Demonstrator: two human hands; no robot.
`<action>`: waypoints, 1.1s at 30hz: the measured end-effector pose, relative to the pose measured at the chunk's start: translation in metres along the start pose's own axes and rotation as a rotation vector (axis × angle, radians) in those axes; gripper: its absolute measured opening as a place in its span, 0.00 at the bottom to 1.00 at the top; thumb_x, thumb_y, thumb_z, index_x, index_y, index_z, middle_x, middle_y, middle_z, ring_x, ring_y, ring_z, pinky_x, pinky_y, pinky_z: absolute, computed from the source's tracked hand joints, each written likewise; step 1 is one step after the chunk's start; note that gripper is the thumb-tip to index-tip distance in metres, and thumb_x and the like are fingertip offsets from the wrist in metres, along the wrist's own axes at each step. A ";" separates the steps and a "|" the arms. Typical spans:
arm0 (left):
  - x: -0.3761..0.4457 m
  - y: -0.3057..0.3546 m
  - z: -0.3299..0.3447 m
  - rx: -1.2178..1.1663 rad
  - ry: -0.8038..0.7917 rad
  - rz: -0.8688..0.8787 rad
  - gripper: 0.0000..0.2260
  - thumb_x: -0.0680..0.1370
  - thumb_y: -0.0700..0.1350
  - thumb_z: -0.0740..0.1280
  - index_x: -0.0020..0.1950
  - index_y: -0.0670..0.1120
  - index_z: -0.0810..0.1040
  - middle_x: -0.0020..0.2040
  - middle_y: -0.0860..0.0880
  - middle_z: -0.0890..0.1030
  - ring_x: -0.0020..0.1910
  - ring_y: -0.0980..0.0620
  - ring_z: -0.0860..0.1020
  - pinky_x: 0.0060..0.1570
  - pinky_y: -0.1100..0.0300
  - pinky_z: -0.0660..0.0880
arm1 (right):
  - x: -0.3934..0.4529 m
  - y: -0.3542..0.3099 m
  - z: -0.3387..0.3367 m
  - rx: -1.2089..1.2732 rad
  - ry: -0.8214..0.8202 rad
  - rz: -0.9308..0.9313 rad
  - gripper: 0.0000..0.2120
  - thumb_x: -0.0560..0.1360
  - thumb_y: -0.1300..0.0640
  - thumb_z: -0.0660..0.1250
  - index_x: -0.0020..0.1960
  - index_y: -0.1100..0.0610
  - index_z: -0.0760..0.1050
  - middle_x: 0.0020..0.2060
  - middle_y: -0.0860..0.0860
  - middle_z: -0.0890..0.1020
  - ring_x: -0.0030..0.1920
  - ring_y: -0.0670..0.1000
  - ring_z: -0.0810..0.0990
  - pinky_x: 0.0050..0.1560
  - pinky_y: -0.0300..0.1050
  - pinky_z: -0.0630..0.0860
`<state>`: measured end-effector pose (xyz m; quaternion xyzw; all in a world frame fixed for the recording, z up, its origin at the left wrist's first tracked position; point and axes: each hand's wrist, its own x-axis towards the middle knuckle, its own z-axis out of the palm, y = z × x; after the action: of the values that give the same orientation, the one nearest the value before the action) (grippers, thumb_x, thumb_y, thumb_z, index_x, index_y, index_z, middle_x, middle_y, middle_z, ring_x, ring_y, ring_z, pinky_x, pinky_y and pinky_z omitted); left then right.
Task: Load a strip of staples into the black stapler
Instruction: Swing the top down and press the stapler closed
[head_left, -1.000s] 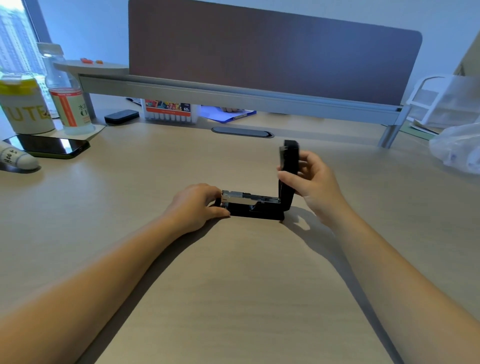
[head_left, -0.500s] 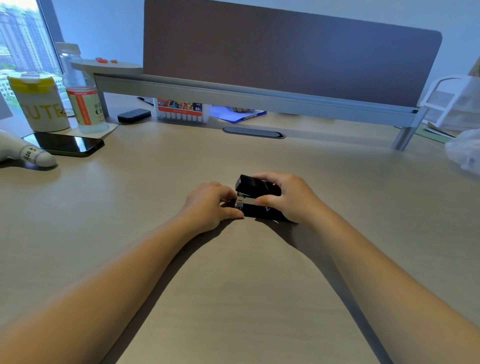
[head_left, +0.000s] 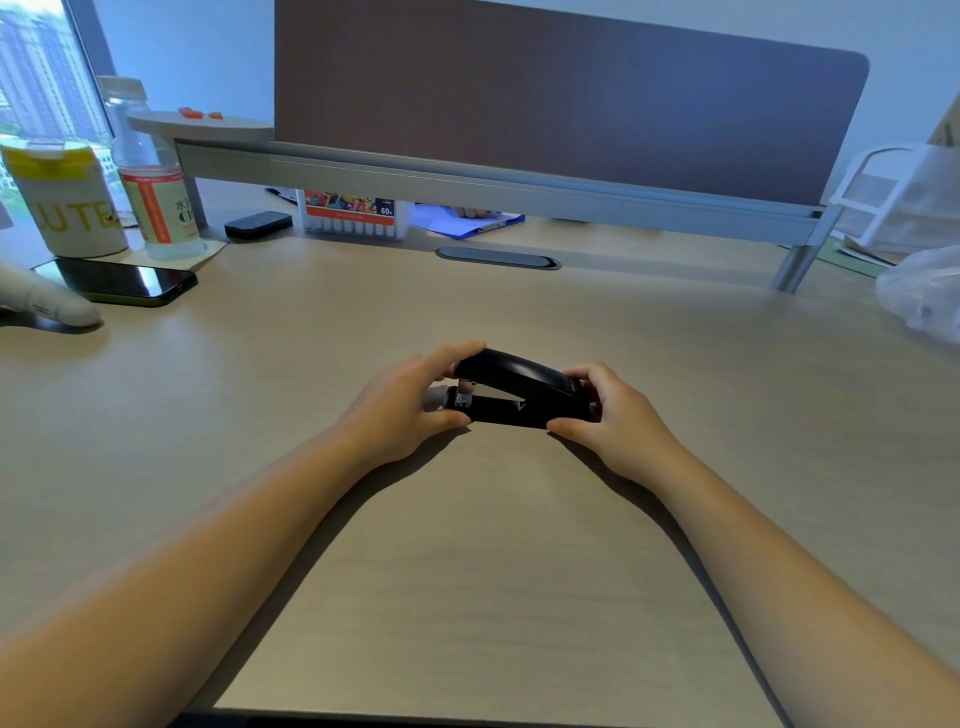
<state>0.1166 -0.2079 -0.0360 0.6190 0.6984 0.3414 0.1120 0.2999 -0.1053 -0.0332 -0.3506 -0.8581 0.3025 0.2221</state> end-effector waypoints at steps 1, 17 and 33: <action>0.000 0.000 0.000 0.000 0.005 -0.005 0.28 0.72 0.41 0.67 0.68 0.55 0.60 0.65 0.45 0.74 0.65 0.47 0.69 0.63 0.53 0.65 | 0.000 0.000 0.000 0.000 0.003 -0.003 0.21 0.70 0.58 0.68 0.60 0.55 0.65 0.52 0.50 0.74 0.51 0.50 0.72 0.49 0.43 0.68; 0.012 -0.011 0.006 0.093 0.028 -0.107 0.32 0.70 0.46 0.69 0.70 0.51 0.58 0.63 0.45 0.75 0.62 0.45 0.71 0.62 0.50 0.68 | -0.001 0.004 -0.006 0.031 -0.003 0.082 0.21 0.69 0.60 0.69 0.58 0.57 0.65 0.50 0.49 0.71 0.52 0.48 0.70 0.52 0.42 0.66; 0.127 -0.049 0.011 0.229 -0.009 -0.267 0.19 0.72 0.53 0.64 0.60 0.46 0.73 0.60 0.42 0.77 0.58 0.43 0.72 0.54 0.48 0.72 | 0.114 0.029 0.000 -0.047 0.148 0.130 0.19 0.71 0.60 0.66 0.60 0.58 0.66 0.57 0.59 0.77 0.56 0.58 0.74 0.56 0.53 0.71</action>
<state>0.0585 -0.0848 -0.0407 0.5307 0.8083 0.2390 0.0883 0.2385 -0.0049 -0.0334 -0.4319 -0.8218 0.2692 0.2564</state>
